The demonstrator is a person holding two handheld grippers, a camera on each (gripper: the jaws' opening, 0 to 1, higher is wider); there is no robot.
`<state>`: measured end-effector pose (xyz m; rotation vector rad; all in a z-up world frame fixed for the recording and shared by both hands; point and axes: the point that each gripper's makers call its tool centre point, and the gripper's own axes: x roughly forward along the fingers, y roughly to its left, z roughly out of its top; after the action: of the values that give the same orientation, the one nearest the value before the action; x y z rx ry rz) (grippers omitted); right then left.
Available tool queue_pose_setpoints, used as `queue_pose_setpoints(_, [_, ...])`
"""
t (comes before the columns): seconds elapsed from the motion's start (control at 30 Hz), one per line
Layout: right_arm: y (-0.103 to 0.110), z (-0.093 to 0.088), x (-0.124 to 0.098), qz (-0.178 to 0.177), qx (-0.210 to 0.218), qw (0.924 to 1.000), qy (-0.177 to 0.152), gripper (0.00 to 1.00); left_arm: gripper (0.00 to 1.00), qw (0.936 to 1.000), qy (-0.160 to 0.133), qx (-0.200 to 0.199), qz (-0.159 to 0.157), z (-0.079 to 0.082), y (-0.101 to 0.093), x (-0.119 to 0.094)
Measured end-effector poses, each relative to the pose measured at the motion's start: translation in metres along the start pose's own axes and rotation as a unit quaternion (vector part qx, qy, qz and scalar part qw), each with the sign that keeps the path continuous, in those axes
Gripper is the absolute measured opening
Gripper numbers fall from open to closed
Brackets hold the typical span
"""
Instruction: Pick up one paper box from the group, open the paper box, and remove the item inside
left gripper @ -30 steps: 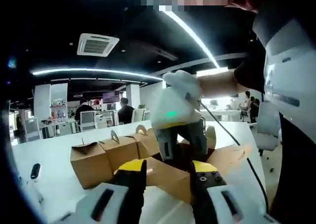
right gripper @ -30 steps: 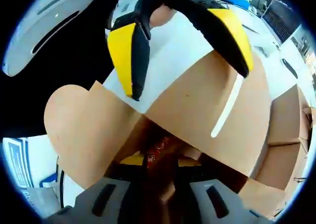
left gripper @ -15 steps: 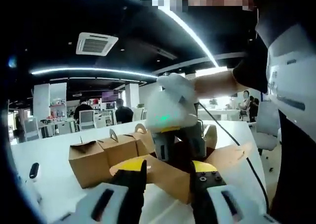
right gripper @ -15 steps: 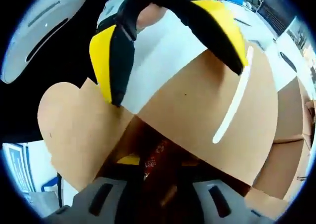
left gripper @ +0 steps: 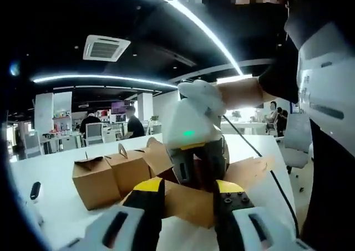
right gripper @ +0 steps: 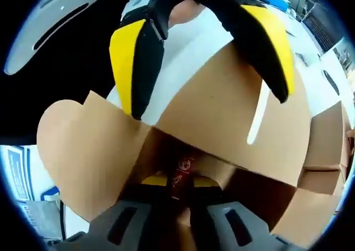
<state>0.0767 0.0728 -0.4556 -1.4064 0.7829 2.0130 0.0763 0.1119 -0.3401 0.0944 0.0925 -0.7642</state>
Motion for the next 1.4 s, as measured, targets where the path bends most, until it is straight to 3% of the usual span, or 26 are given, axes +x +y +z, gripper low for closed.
queue_pose_setpoints(0.23, [-0.001,0.000,-0.003,-0.015,0.007,0.9999,-0.003,0.12,0.37,0.9999,0.003,-0.009,0.004,-0.003,0.001,0.002])
queue_pose_setpoints(0.37, [-0.006,-0.003,-0.009,-0.030,0.010,0.9995,-0.005,0.12,0.37,0.9998,-0.009,-0.018,-0.005,0.003,-0.003,0.002])
queue_pose_setpoints(0.87, [-0.011,-0.006,-0.049,-0.097,0.036,0.9946,-0.009,0.12,0.37,0.9996,-0.021,-0.014,0.013,0.008,0.001,0.001])
queue_pose_setpoints(0.93, [-0.011,-0.007,-0.054,-0.106,0.039,0.9936,-0.011,0.12,0.37,0.9996,-0.021,-0.010,0.014,-0.004,0.009,0.006])
queue_pose_setpoints(1.07, [-0.010,-0.009,-0.067,-0.129,0.053,0.9900,-0.022,0.11,0.37,0.9996,-0.021,-0.007,0.018,0.000,0.006,0.004])
queue_pose_setpoints(1.23, [-0.007,0.000,-0.083,-0.169,0.076,0.9803,-0.069,0.11,0.37,0.9994,-0.025,-0.004,0.025,0.006,0.005,0.002])
queue_pose_setpoints(1.4, [-0.013,0.002,-0.097,-0.224,0.112,0.9603,-0.122,0.11,0.37,0.9994,-0.024,0.000,0.027,0.010,0.002,0.003])
